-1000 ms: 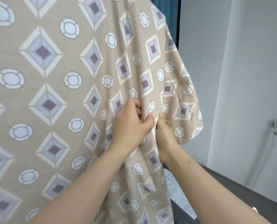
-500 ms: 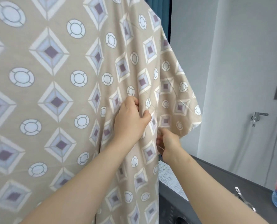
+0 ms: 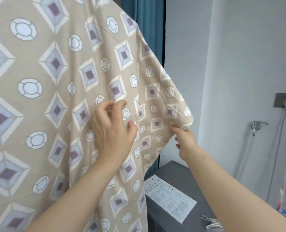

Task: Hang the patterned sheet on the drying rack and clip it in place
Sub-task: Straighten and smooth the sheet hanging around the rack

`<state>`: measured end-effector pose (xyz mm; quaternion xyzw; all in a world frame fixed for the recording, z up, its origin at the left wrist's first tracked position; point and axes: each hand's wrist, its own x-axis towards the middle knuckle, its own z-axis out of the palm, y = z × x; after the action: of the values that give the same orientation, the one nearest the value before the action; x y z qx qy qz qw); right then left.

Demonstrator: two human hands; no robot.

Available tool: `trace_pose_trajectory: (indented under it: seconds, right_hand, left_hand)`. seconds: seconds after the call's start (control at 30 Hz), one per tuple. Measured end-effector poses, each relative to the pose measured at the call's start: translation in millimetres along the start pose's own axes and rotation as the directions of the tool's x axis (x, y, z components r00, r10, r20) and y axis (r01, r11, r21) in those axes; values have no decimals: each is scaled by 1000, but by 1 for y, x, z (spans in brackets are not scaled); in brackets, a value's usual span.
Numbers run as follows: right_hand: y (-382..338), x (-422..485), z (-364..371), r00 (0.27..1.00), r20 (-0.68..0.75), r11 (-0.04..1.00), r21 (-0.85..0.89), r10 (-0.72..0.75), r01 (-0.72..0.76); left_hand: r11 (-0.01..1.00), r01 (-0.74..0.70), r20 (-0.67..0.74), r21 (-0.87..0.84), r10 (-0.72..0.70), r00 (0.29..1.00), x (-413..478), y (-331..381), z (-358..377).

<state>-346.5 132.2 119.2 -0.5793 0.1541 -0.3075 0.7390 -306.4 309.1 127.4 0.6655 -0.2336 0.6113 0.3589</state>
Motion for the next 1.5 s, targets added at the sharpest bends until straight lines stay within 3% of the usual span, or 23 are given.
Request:
trace_pose_trajectory:
  seconds: [0.1,0.2,0.3,0.4,0.53,0.67,0.8,0.87,0.9,1.0,1.07,1.13,1.2,1.27,1.37,1.43,1.5]
  right_hand:
    - [-11,7,-5,987,129,992,104,-90,77]
    - [-26,11,-8,952,245,961,246,-186,124]
    - [-39,11,-10,884,416,948,308,-214,85]
    - [-45,11,-13,823,528,934,357,-210,10]
    - [-45,19,-20,744,631,916,395,-221,-63]
    - [-38,23,-27,678,719,948,301,-154,-104]
    - [-29,24,-34,646,756,971,221,-107,-97]
    - [-27,27,-34,688,719,972,216,-97,-89]
    - [-24,30,-34,745,661,979,198,-93,-54]
    - [-14,41,-32,950,311,999,-30,-32,43]
    - [-4,44,-28,978,206,978,-200,-15,57]
    - [2,41,-17,944,318,961,-224,-87,164]
    - [2,32,1,884,445,951,-184,-144,248]
    - [-3,28,20,886,438,957,-160,-151,242]
    - [-12,39,31,954,273,992,13,-126,127]
    - [-28,46,25,981,149,971,226,-120,85]
    - [-60,54,7,974,-29,877,431,-223,213]
  left_hand:
    - [974,-174,-7,146,177,984,-1,9,2]
    - [907,-338,194,252,295,936,1,29,4]
    - [866,-388,446,314,226,866,-3,44,16]
    - [887,-339,549,313,122,827,-10,51,25]
    - [918,-299,503,261,135,854,-12,57,31]
    - [898,-361,280,252,290,915,-13,47,41]
    - [913,-318,166,255,283,945,-3,39,41]
    - [906,-327,162,269,292,943,1,37,39]
    - [906,-326,150,269,295,944,2,36,37]
    - [923,-297,97,246,281,955,4,33,31]
    - [924,-288,89,250,274,958,5,33,28]
    - [926,-283,97,250,267,959,7,33,25]
    - [937,-270,99,220,254,962,9,34,23]
    - [946,-261,94,192,247,964,11,32,20]
    - [944,-278,106,177,263,959,16,28,16]
    - [937,-294,123,187,275,954,20,26,13]
    - [936,-290,159,197,262,952,24,28,12]
